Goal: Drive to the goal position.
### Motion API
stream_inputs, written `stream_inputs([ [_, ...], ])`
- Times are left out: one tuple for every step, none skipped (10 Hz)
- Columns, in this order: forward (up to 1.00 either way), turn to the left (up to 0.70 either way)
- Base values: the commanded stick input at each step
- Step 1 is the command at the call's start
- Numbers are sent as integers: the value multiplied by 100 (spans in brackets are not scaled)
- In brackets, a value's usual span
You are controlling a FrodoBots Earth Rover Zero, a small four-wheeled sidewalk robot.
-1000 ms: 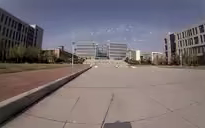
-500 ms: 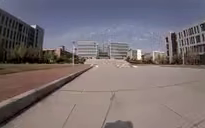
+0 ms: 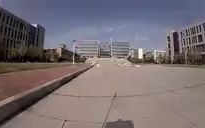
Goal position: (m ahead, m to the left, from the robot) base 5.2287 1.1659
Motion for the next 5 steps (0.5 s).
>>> stream_inputs([
  [70,1],
  [70,1],
  [70,1],
  [70,1],
  [70,1],
])
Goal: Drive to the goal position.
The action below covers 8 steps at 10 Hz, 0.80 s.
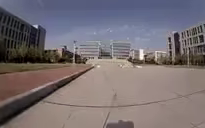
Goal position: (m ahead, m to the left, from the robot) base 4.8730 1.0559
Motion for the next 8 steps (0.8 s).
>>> stream_inputs([
  [70,1],
  [70,1],
  [70,1],
  [70,1],
  [70,1],
  [70,1],
  [70,1],
  [70,1],
])
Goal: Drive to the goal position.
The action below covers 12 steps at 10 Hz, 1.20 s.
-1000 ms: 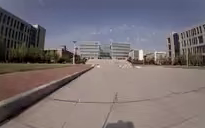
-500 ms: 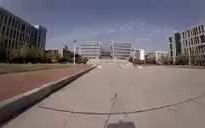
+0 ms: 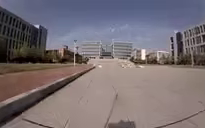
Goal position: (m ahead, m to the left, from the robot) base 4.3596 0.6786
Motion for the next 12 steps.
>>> stream_inputs([
  [70,1],
  [70,1],
  [70,1],
  [70,1],
  [70,1],
  [70,1],
  [70,1],
  [70,1],
  [70,1],
  [70,1],
  [70,1],
  [70,1],
])
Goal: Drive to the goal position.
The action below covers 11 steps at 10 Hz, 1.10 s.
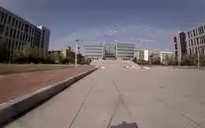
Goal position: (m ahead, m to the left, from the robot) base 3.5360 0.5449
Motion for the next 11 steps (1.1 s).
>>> stream_inputs([
  [70,1],
  [70,1],
  [70,1],
  [70,1],
  [70,1],
  [70,1],
  [70,1],
  [70,1],
  [70,1],
  [70,1],
  [70,1],
])
